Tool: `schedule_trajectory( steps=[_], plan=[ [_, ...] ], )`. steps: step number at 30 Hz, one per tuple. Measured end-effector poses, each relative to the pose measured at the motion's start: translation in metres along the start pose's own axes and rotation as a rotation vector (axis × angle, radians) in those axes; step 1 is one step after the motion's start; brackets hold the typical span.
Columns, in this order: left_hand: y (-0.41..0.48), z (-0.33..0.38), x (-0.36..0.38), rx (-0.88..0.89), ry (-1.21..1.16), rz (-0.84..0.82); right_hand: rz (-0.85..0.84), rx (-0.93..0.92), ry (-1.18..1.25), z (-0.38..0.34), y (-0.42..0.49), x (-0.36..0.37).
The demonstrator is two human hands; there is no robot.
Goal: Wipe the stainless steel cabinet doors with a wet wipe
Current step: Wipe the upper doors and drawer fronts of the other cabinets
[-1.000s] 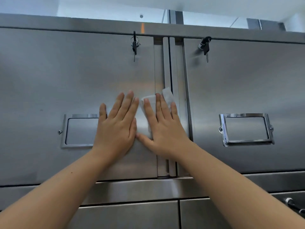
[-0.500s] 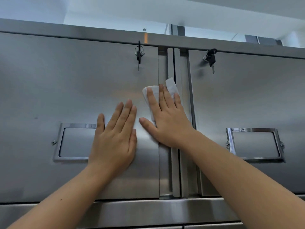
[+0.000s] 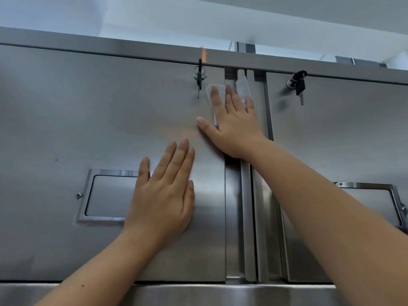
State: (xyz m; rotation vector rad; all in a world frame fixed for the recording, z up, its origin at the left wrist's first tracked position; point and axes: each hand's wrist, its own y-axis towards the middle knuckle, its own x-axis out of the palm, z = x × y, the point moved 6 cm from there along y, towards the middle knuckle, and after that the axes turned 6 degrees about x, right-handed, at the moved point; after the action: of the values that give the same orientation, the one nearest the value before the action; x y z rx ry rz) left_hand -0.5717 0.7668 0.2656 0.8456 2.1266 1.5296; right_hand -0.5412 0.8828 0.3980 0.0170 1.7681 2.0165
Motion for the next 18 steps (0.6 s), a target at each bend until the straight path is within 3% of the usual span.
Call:
schedule_trajectory(
  steps=[7, 14, 18],
  plan=[
    [0.001, 0.000, 0.000, 0.004, 0.007, 0.009, -0.018, 0.049, -0.024, 0.004, 0.031, -0.014],
    [0.000, 0.000, -0.001, 0.002, 0.003, 0.006, 0.019, 0.001, -0.042, -0.002, -0.013, 0.003],
    [0.000, 0.000, 0.000, 0.005, 0.006, 0.018, -0.016, 0.051, -0.030, 0.002, 0.024, -0.012]
  ],
)
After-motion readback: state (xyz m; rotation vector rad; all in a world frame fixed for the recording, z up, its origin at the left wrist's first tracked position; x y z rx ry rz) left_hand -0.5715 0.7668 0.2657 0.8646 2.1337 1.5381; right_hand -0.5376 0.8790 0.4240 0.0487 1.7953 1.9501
